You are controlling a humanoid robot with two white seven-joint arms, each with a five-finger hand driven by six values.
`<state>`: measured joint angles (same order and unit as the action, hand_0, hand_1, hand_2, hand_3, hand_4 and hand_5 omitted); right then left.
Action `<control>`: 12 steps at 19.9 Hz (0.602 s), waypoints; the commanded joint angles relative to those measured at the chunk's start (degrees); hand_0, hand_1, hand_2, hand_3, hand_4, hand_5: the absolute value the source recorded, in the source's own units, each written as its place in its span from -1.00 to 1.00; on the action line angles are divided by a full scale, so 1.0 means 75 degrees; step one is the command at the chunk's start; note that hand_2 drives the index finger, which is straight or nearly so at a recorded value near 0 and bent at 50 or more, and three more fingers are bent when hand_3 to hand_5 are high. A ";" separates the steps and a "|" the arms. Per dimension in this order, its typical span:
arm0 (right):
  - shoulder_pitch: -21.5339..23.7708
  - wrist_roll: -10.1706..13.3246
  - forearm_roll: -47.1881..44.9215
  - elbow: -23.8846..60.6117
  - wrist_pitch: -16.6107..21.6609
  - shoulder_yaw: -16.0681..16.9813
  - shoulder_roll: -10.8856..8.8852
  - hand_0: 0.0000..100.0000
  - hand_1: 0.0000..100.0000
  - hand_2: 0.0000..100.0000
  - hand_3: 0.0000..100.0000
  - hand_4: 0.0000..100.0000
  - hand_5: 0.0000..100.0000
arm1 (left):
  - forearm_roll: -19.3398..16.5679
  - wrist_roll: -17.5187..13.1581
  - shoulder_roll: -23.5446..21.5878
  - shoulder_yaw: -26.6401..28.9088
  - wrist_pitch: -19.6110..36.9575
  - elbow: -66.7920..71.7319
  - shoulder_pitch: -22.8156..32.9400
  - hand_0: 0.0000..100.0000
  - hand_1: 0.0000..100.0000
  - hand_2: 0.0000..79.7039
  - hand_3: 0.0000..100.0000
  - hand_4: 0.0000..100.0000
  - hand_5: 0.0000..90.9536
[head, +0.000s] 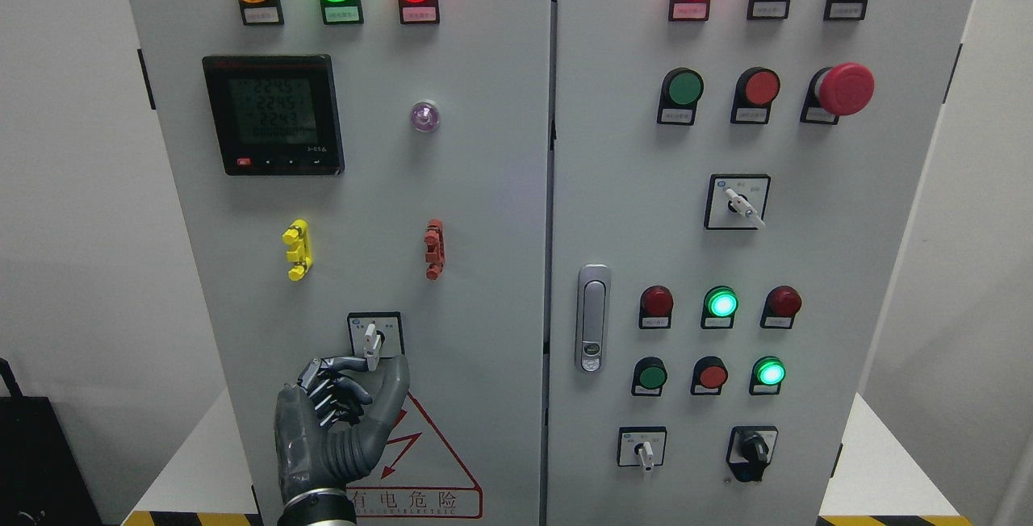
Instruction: Turn on light switch 1
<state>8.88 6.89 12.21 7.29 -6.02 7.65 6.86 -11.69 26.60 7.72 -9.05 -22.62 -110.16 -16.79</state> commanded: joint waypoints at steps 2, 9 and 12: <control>0.0000 0.0007 0.0001 0.0000 0.0006 0.0000 0.0000 -0.89 -1.00 -1.00 -1.00 -1.00 -1.00 | 0.0000 -0.0019 0.0025 0.0011 -0.0088 -0.0007 -0.0105 -0.99 0.29 0.38 0.74 0.77 0.78; 0.0000 0.0006 0.0001 0.0000 0.0006 0.0000 0.0000 -0.89 -1.00 -1.00 -1.00 -1.00 -1.00 | 0.0012 -0.0030 0.0048 0.0046 -0.0136 0.0005 -0.0211 -0.97 0.29 0.40 0.77 0.78 0.80; 0.0000 0.0006 0.0001 0.0000 0.0006 0.0000 0.0000 -0.89 -1.00 -1.00 -1.00 -1.00 -1.00 | 0.0012 -0.0030 0.0048 0.0058 -0.0217 -0.0007 -0.0222 -0.95 0.29 0.41 0.77 0.79 0.81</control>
<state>8.88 6.90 12.21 7.29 -6.02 7.65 6.86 -11.64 26.41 7.91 -8.88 -23.75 -110.16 -18.00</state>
